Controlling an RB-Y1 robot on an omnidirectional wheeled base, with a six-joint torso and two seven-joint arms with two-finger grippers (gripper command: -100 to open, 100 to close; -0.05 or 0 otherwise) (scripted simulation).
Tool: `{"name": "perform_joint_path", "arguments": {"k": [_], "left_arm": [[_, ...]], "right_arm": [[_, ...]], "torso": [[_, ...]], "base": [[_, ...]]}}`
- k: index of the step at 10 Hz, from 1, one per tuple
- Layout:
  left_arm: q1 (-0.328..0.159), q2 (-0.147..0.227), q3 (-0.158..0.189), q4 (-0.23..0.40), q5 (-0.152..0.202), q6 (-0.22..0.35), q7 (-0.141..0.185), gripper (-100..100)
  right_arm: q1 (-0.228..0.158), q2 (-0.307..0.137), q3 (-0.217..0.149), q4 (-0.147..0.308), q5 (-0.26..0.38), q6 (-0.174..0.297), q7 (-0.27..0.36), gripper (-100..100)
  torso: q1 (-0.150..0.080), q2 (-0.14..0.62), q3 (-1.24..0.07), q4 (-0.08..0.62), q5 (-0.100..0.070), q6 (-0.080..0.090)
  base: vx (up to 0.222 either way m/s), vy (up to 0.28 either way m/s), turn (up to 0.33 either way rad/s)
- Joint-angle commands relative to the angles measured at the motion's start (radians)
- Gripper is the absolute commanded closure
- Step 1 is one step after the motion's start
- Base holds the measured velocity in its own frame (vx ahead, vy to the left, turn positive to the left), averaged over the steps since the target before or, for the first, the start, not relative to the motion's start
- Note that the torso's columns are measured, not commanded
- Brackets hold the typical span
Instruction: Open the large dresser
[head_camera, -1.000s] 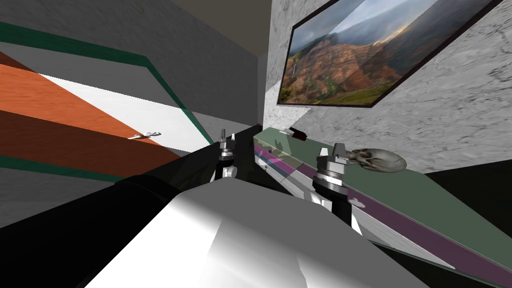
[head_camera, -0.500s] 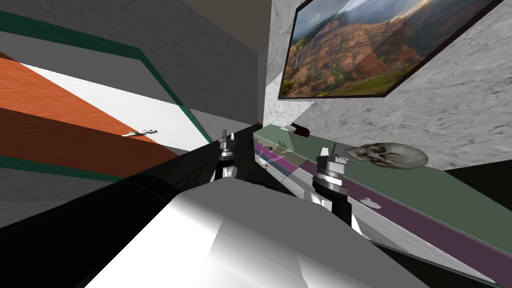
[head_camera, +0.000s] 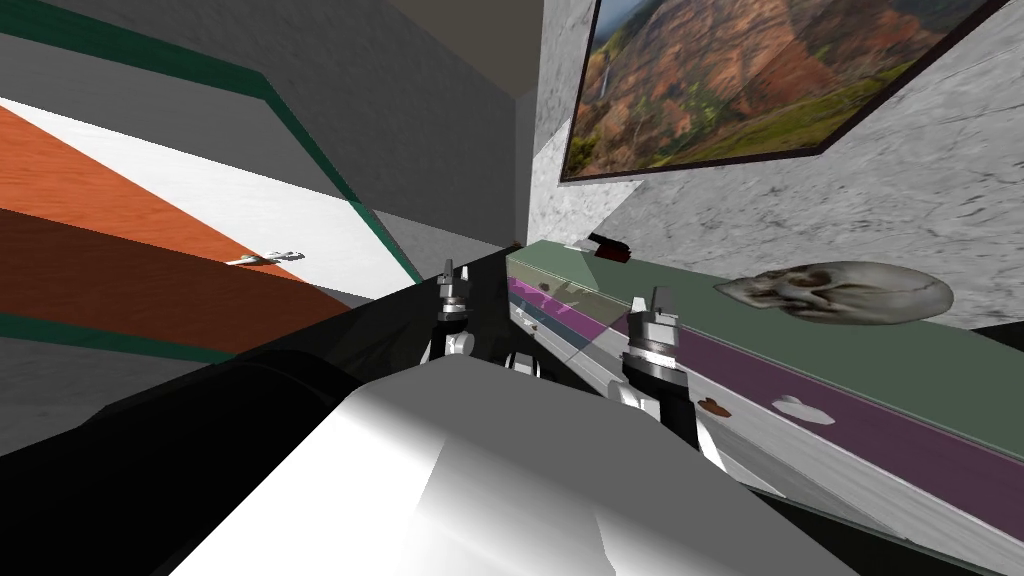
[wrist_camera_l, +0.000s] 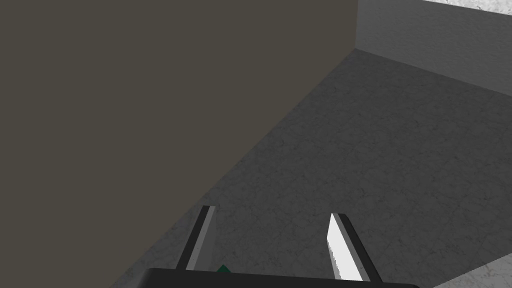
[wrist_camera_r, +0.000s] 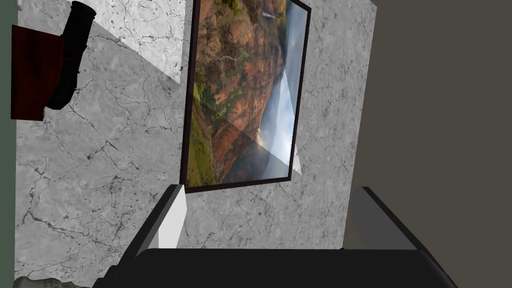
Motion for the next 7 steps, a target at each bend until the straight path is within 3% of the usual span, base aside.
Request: {"name": "perform_joint_path", "arguments": {"k": [1, 7], "left_arm": [[0.000, 0.000, 0.000, 0.000, 0.000, 0.000, 0.000, 0], [0.000, 0.000, 0.000, 0.000, 0.000, 0.000, 0.000, 0]], "right_arm": [[-0.019, -0.046, 0.018, 0.032, 0.075, 0.059, 0.013, -100], [-0.041, -0.104, 0.060, 0.096, 0.235, 0.169, 0.041, -100]], "torso": [[-0.001, 0.003, -0.004, 0.003, 0.000, 0.000], [-0.003, 0.005, -0.004, 0.005, -0.001, 0.000]], "base": [[0.037, 0.057, -0.003], [0.032, 0.053, -0.004]]}}
